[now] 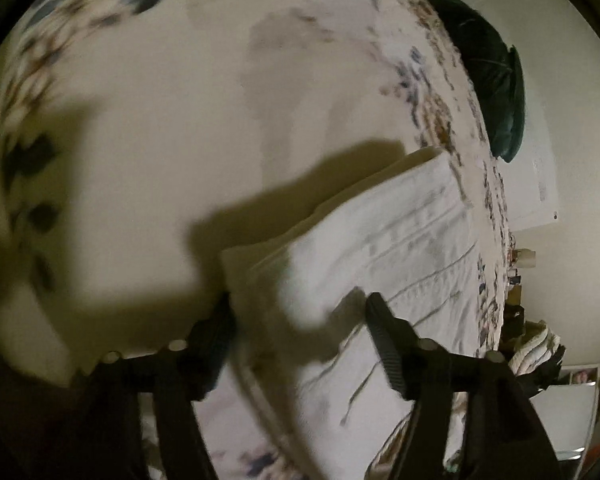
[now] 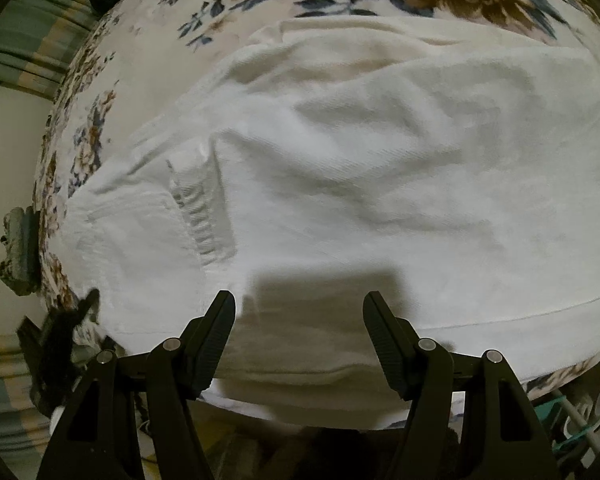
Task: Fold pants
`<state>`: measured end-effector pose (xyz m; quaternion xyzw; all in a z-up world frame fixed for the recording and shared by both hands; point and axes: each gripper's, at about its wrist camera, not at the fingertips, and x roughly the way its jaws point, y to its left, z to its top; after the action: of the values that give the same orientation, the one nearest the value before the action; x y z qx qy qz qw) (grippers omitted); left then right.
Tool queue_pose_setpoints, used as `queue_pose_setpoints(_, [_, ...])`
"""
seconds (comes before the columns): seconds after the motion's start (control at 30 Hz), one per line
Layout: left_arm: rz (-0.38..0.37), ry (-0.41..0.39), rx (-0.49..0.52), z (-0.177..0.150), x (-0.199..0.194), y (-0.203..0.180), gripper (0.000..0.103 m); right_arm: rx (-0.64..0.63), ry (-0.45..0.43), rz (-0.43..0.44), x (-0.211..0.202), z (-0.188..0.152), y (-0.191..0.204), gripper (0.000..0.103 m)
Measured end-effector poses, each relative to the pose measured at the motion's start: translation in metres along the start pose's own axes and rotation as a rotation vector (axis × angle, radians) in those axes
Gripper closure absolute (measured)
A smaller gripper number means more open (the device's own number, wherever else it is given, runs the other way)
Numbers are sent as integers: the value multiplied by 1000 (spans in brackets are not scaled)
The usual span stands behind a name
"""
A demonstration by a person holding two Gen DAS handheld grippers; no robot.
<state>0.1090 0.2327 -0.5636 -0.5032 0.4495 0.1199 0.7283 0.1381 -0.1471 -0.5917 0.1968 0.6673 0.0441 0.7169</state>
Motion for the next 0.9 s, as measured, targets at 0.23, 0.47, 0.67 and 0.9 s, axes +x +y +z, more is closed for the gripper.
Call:
queue_pose_setpoints(0.23, [-28, -82, 52, -3, 5, -16, 71, 38, -13, -19, 1, 2, -9, 34])
queue_pose_setpoints(0.47, [14, -223, 318, -26, -46, -87, 76, 42, -37, -107, -7, 6, -18, 27])
queue_pose_setpoints(0.67, [-48, -301, 630, -79, -92, -179, 77, 125, -75, -110, -25, 8, -48, 6])
queue_pose_setpoints(0.9, [-140, -302, 943, -180, -104, -271, 78, 210, -130, -87, -75, 7, -105, 3])
